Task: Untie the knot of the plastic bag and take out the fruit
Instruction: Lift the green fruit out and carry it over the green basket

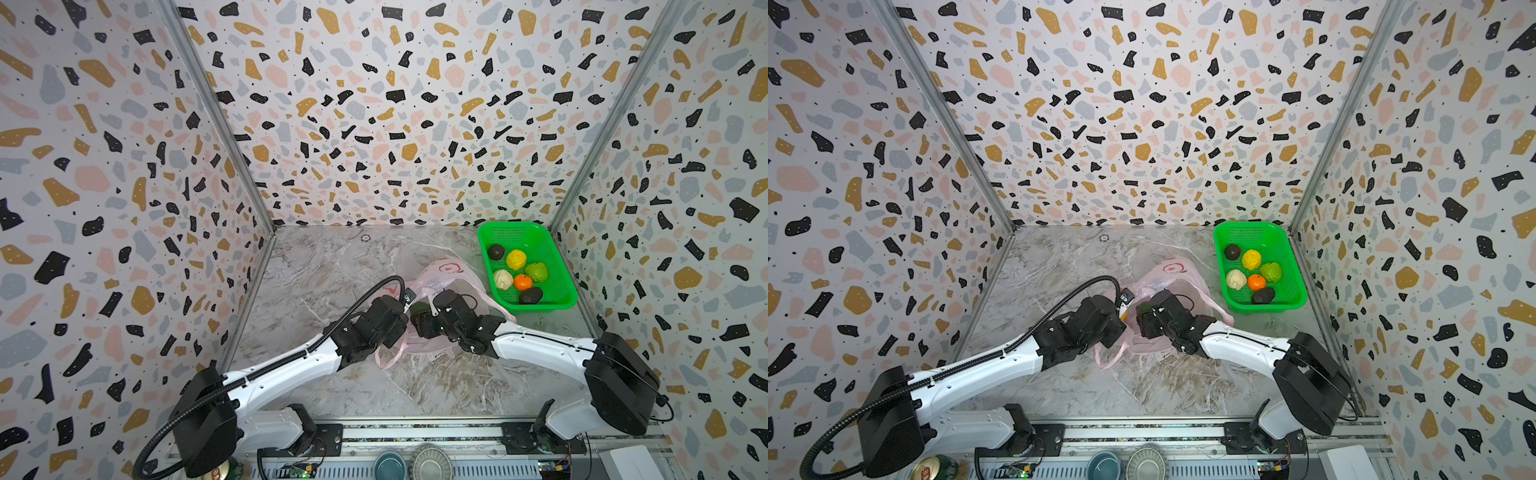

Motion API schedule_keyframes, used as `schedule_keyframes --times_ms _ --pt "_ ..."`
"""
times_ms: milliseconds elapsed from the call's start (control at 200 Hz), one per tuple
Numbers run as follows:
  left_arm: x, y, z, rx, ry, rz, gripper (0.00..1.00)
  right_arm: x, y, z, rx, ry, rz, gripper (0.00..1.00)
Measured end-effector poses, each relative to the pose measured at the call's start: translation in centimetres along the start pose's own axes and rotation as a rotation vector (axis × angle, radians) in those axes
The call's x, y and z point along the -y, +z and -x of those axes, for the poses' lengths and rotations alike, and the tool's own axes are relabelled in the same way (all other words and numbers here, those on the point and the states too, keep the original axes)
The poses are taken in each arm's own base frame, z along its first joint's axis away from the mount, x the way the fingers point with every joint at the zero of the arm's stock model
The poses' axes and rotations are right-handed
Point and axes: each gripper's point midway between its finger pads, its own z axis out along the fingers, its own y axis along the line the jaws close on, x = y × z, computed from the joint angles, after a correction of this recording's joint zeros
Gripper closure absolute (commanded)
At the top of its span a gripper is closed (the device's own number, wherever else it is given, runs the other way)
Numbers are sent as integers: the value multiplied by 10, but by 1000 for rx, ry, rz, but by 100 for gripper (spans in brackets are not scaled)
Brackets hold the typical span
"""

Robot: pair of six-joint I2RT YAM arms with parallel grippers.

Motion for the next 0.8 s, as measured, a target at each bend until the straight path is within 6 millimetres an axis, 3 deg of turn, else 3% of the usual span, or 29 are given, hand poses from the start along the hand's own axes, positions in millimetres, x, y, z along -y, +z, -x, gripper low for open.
schedule_keyframes --times_ms 215,335,661,801 --pt "-2 2 3 -5 5 17 100 -12 -44 0 -22 2 41 45" --pt "-4 2 4 -1 4 23 100 -17 -70 10 -19 1 50 45" --pt "-4 2 4 -2 4 27 100 -36 -138 77 91 -9 84 45" --pt "-5 2 4 -2 3 28 100 -14 -157 115 168 16 39 45"
